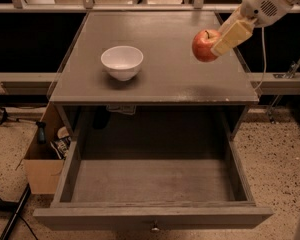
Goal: Place apple into top drawer
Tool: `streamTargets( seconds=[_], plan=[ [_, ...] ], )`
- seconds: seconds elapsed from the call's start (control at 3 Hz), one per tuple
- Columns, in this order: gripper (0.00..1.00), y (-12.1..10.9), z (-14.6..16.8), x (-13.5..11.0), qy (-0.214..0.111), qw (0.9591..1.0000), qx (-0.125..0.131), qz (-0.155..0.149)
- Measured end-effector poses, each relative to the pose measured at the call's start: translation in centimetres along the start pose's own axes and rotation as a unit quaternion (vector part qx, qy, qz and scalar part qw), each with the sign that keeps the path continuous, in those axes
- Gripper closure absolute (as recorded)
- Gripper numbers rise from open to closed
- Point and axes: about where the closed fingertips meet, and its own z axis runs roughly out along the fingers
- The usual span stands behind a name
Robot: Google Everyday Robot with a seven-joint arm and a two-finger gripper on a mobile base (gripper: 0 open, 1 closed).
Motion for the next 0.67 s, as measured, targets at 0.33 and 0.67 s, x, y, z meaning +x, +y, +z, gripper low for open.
streamTargets(
  seconds=[0.33, 0.67],
  plan=[
    [1.0, 3.0, -3.1, 0.8, 0.007, 0.9997, 0.01, -0.022],
    [1.0, 7.6, -6.2, 3.0, 0.01, 0.9993, 0.02, -0.029]
  ],
)
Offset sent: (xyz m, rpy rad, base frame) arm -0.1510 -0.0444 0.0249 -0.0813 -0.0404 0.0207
